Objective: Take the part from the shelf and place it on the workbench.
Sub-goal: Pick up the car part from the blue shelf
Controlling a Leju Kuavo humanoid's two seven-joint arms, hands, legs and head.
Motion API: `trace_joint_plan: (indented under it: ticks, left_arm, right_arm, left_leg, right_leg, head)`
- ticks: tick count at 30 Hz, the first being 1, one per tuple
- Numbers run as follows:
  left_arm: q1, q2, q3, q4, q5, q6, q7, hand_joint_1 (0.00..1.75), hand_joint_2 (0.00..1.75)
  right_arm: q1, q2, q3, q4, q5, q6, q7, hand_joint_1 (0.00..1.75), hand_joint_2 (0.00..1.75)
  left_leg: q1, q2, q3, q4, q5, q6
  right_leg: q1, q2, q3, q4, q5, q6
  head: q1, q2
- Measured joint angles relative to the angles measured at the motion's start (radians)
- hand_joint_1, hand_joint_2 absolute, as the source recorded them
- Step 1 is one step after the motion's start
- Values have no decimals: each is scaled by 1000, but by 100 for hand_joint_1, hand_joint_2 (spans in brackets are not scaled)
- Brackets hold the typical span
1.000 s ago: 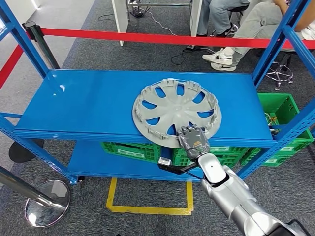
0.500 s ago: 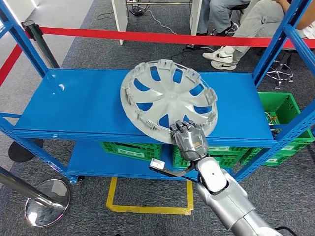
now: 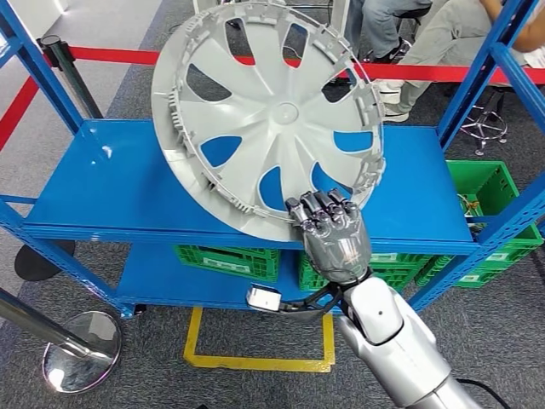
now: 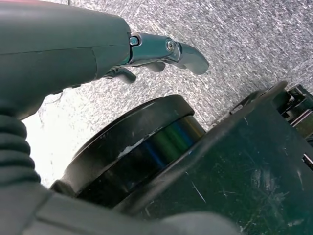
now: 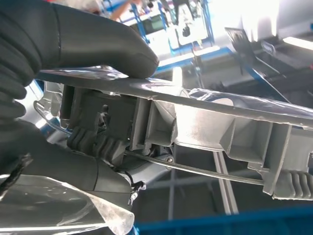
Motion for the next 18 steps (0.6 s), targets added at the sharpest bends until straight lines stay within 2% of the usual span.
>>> trace_joint_plan:
  ticks: [18]
  left_arm:
    - [-23, -2, -11, -8, -25, -4, 8, 0, 175]
  right_arm:
    - [5, -9, 19, -22, 12, -1, -19, 175, 175]
  left_leg:
    - [0, 0, 0, 0, 0, 0]
  right_leg:
    - [0, 0, 0, 0, 0, 0]
  head:
    - [0, 0]
